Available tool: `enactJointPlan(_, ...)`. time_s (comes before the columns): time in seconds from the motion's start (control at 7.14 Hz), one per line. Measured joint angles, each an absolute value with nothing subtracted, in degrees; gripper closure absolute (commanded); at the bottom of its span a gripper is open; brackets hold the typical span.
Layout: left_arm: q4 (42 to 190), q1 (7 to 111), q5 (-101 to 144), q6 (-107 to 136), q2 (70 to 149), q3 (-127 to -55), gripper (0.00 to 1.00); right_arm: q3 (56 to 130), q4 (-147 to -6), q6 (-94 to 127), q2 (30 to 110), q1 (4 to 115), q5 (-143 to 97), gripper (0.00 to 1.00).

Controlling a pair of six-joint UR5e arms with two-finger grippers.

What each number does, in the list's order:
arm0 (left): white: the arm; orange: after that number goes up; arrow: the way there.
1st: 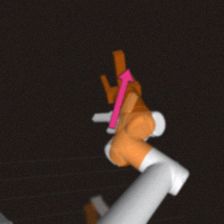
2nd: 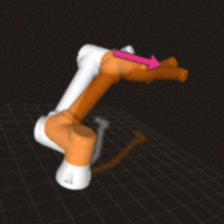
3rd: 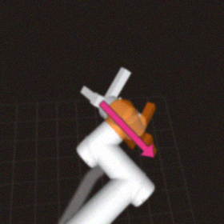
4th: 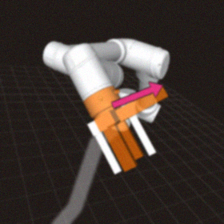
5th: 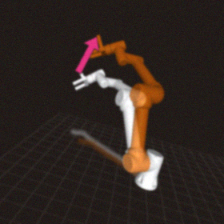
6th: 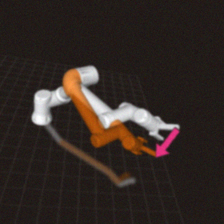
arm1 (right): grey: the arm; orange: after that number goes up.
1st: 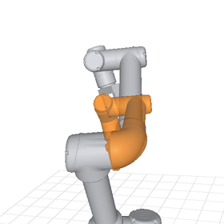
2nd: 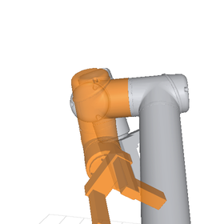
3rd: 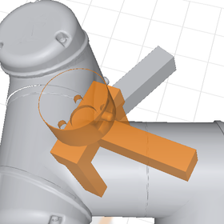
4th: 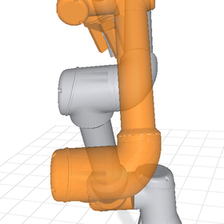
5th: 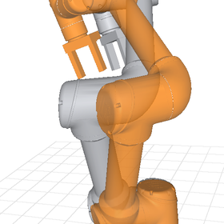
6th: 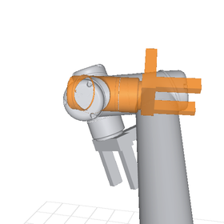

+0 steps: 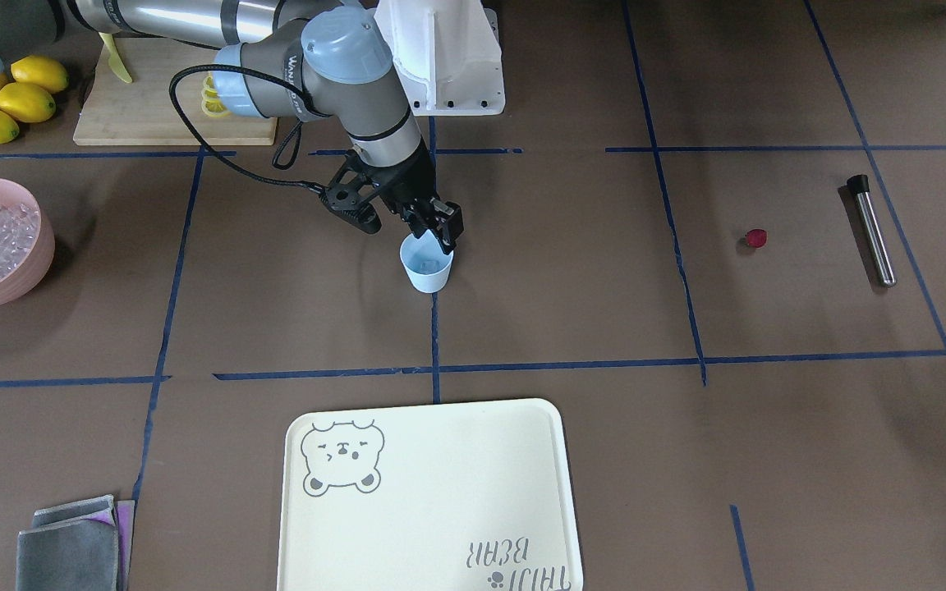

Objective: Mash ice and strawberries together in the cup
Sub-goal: 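Move the right gripper back to the bowl and grasp an ice cube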

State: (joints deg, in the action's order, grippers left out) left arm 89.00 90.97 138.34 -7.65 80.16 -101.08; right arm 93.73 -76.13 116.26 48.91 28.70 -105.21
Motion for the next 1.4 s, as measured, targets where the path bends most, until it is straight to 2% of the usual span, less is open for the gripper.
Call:
enactJointPlan(0.28,89.00,90.97,138.34,-7.65,80.15,-101.04,0.00,99.65,-76.51,115.81,54.16,31.74,-108.59,0.36)
enactJointPlan(0.56,88.95,90.97,138.34,-7.63,80.15,-100.97,0.00,110.46,-76.43,106.63,68.42,41.52,-120.37,0.24)
enactJointPlan(0.84,88.95,90.97,138.34,-7.62,80.16,-100.82,0.00,118.32,-75.88,86.84,85.71,49.07,-126.31,0.00)
enactJointPlan(1.12,88.95,90.97,138.34,-7.64,80.15,-100.82,0.00,120.96,-75.70,68.42,97.34,53.84,-127.22,0.00)
enactJointPlan(1.4,88.94,90.97,138.34,-7.65,80.14,-100.92,0.00,119.27,-75.66,56.98,103.07,56.64,-125.41,0.00)
